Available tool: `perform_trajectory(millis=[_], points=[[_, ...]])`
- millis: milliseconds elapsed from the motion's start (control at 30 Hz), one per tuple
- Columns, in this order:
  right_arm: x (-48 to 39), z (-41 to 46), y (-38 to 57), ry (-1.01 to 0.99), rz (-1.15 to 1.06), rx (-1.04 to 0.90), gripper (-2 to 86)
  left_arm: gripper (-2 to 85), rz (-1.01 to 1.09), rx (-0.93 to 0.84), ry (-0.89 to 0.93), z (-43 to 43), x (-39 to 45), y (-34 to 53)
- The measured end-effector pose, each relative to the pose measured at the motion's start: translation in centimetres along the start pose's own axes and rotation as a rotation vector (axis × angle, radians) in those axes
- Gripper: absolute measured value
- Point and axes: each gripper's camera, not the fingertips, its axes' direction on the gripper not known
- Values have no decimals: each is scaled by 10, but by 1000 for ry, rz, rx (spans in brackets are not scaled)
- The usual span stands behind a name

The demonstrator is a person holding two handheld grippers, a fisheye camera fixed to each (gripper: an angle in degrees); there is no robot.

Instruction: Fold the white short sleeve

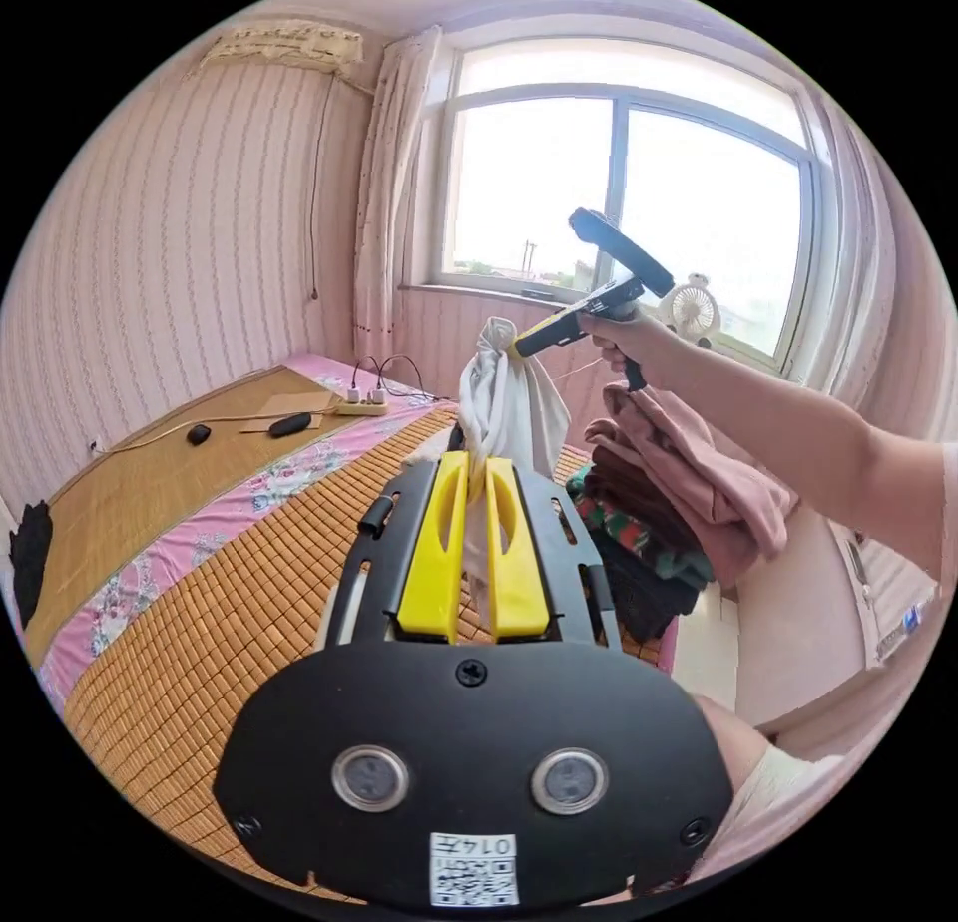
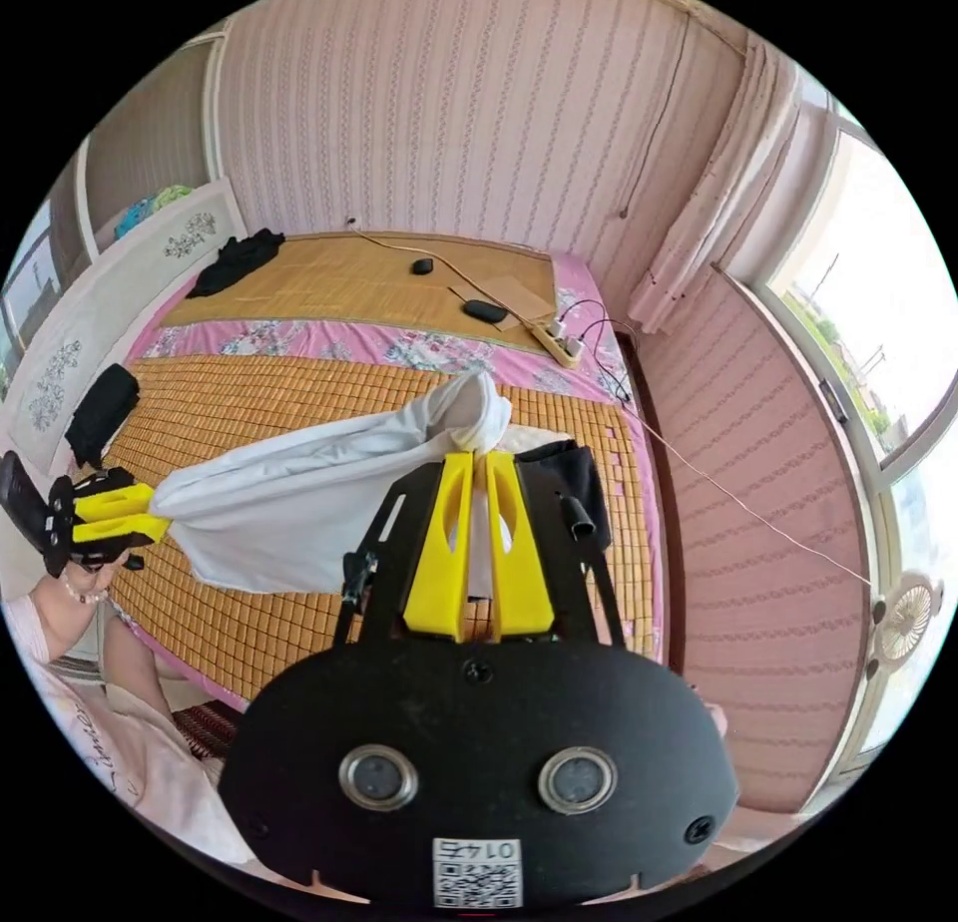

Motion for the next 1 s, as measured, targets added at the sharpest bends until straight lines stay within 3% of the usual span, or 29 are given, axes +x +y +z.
perform_trajectory(millis=[100,200,367,433,533,700,833,1000], points=[[61,38,-46,-59,175,-195,138,32,-236,-66,41,61,-45,-10],[66,39,-36,-114,249,-129,141,36,-260,-105,101,55,-79,25],[-19,-3,31,-88,45,-22,135,31,-209,-248,-18,-53,-85,172],[-84,-32,100,-204,-77,103,121,23,-241,-292,-76,-110,-69,235],[-158,-25,194,-339,-128,42,76,14,-336,-373,-215,-215,-29,324],[-262,-13,297,-660,-176,-195,37,5,-446,-326,-478,-368,37,410],[-344,-78,291,-496,-413,-99,14,7,-476,-127,-570,-454,73,447],[-405,-154,204,-509,-624,19,62,23,-528,-41,-675,-506,76,479]])
